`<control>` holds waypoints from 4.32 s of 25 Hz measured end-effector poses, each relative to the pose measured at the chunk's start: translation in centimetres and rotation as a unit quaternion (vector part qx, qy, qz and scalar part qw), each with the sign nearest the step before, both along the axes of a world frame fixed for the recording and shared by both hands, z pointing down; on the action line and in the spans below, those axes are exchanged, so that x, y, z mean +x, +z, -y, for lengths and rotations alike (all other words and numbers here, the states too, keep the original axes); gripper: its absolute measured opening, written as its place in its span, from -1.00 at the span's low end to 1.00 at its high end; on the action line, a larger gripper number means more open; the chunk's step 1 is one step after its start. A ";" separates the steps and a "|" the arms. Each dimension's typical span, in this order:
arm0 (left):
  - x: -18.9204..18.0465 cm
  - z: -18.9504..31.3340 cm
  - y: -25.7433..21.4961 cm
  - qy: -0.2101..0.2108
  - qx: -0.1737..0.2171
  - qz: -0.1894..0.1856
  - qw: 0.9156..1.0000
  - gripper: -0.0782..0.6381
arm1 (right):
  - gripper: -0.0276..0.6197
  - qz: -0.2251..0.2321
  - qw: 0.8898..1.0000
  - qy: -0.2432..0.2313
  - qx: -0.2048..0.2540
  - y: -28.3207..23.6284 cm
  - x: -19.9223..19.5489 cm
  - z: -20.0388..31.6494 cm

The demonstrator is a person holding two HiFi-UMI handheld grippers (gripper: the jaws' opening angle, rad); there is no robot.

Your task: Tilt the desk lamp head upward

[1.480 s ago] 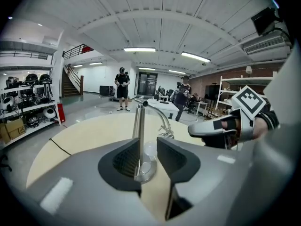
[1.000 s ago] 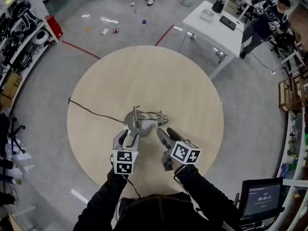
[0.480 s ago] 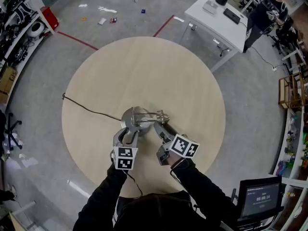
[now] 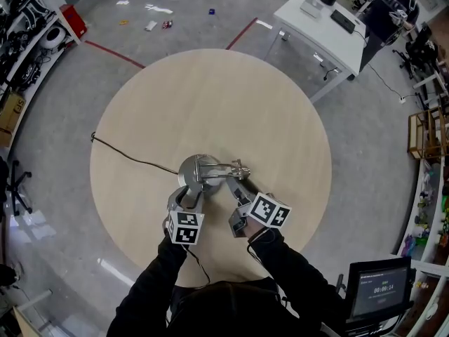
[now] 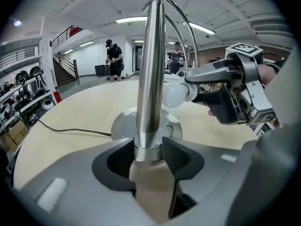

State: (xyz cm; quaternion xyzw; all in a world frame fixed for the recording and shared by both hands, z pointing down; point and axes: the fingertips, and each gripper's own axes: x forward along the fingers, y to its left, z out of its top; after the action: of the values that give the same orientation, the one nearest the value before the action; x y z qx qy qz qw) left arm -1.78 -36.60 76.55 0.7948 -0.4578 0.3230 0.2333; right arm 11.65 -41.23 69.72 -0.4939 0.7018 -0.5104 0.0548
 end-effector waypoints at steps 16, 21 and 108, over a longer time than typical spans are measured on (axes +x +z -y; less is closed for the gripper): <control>0.6 0.8 1.2 0.000 -0.012 -0.001 1.000 -0.24 | -0.04 -0.102 0.994 0.002 0.030 -1.4 2.6 1.1; 0.6 1.0 1.1 0.001 -0.021 0.021 1.000 -0.21 | -0.04 -0.150 0.988 0.004 0.047 -2.9 3.7 1.4; 2.6 4.5 -19.3 0.041 0.190 -0.100 0.976 -0.43 | -0.18 -0.730 0.571 -0.151 0.343 -28.4 -0.8 1.0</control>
State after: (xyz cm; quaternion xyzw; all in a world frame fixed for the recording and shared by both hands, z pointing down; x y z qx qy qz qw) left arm 0.84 -41.05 57.24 0.8707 -0.4527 0.1585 0.1090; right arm 10.82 -42.26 41.28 -0.5298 0.6907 0.3018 -0.3888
